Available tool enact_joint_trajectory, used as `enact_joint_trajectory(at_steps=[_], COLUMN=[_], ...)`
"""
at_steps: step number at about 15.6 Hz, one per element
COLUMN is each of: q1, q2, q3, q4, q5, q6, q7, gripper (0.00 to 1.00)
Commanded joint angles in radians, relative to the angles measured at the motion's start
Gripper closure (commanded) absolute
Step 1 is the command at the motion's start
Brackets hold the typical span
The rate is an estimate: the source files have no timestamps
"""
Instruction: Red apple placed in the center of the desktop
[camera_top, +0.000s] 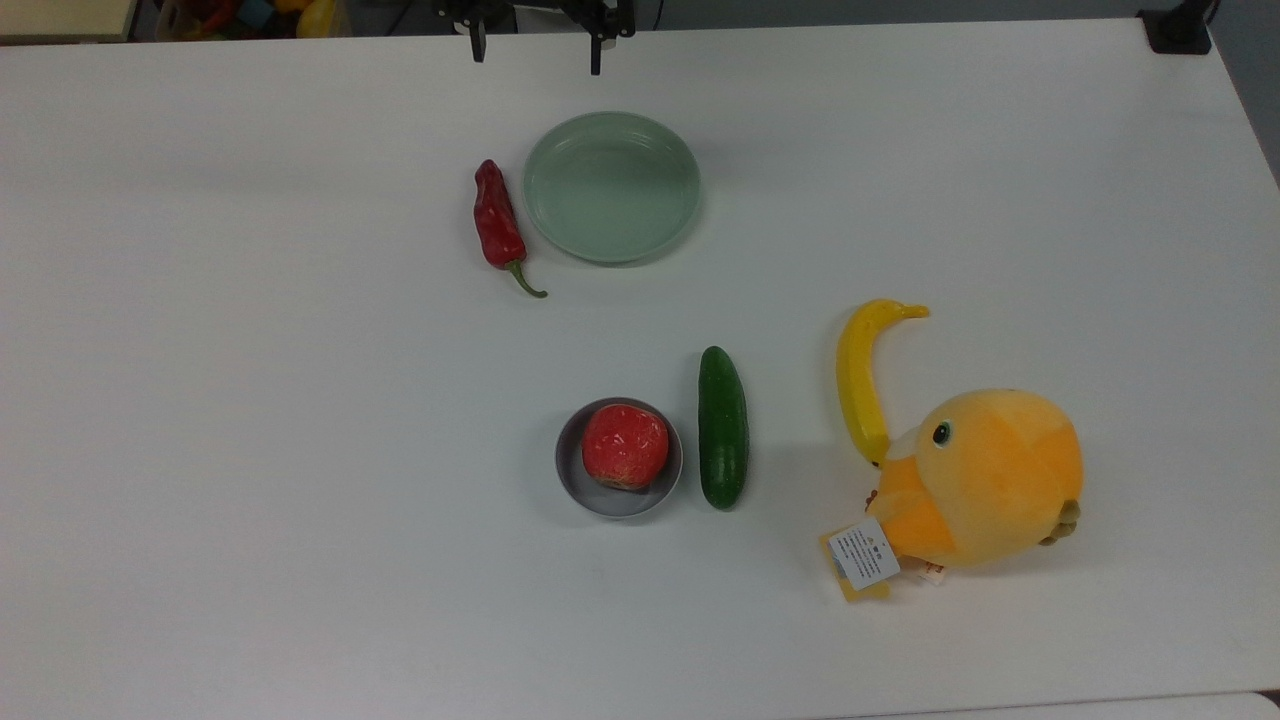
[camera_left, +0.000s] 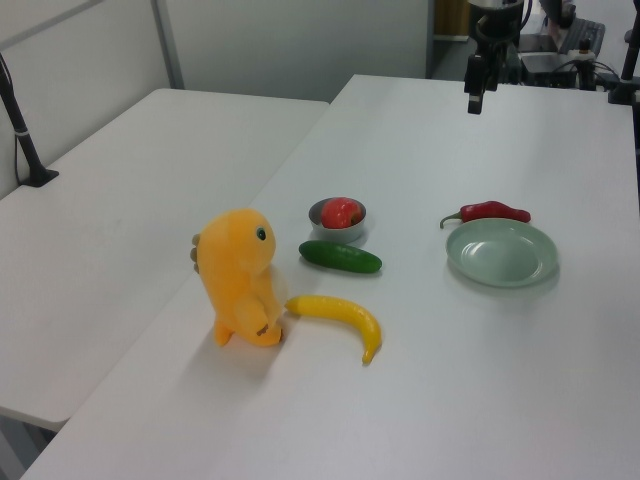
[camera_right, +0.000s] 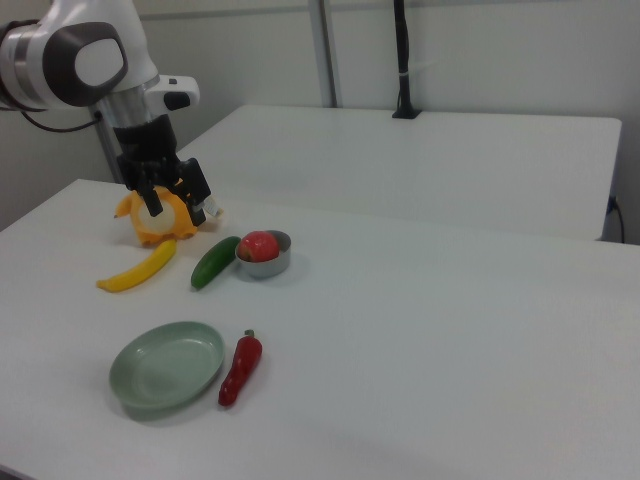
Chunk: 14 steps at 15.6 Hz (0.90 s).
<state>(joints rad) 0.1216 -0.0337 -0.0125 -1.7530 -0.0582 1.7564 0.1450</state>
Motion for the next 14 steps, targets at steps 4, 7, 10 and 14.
enact_joint_trajectory(at_steps=[4, 7, 10, 14], q1=[0.010, 0.010, 0.009, 0.009], q2=[-0.002, -0.003, 0.005, 0.090], q3=[-0.014, -0.014, -0.014, -0.014], q4=[-0.014, -0.014, -0.011, 0.020], q5=[0.035, 0.035, 0.035, 0.038], q6=[0.046, 0.045, 0.048, 0.191], q7=[-0.019, -0.024, -0.027, -0.025], gripper=[0.00, 0.00, 0.00, 0.00])
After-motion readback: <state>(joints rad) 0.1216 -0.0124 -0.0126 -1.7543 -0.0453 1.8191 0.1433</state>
